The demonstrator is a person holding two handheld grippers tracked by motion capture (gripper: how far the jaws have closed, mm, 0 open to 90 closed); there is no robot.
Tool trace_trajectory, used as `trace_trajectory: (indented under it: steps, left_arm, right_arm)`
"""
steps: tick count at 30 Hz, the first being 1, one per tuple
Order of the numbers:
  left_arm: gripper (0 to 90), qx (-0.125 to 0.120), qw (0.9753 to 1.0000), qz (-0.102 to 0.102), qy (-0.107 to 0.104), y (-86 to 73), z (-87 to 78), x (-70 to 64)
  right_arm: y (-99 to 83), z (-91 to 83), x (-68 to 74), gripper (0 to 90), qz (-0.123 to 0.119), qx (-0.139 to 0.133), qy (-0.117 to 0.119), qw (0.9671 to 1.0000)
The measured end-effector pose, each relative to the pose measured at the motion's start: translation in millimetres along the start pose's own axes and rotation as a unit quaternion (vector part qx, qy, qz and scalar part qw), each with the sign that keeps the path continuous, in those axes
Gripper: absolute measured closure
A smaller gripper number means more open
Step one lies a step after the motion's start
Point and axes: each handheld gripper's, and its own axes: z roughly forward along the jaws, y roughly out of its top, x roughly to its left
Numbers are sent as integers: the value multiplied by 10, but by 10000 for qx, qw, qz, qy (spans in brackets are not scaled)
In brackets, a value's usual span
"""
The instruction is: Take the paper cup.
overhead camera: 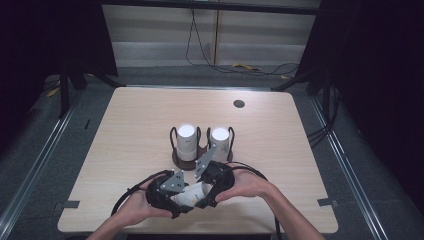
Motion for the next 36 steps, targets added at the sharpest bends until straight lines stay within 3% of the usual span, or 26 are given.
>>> trace_trajectory:
  steps: [4, 9, 10, 11, 14, 20, 23, 36]
  left_arm:
    - [288, -7, 10000, 20, -7, -12, 17, -15]
    - [279, -69, 10000, -54, -30, -22, 14, -12]
    - [277, 2, 10000, 91, -31, -20, 2, 6]
    - [275, -87, 10000, -26, -23, -22, 6, -8]
    - [263, -145, 9998, -96, -5, -32, 4, -12]
    - [157, -264, 9994, -195, 61, -48, 4, 6]
    - [159, -266, 9991, -289, 157, -48, -3, 9]
    - [159, -479, 9973, -510, 211, -104, -46, 45]
  right_arm:
    - [-7, 7, 6, 334, -11, 47, -19, 10000]
    - [-11, -10, 2, 341, -41, -19, -9, 10000]
    - [-11, -15, 1, 342, -33, -22, -17, 10000]
    - [-10, -19, 0, 343, -31, -26, -19, 10000]
    - [-12, -30, -4, 345, -47, -65, -11, 10000]
    - [-24, -57, -7, 349, -28, -134, -8, 9999]
    - [-31, -76, -8, 350, -10, -180, -27, 9998]
    - [-83, -194, -10, 354, 112, -553, -288, 9980]
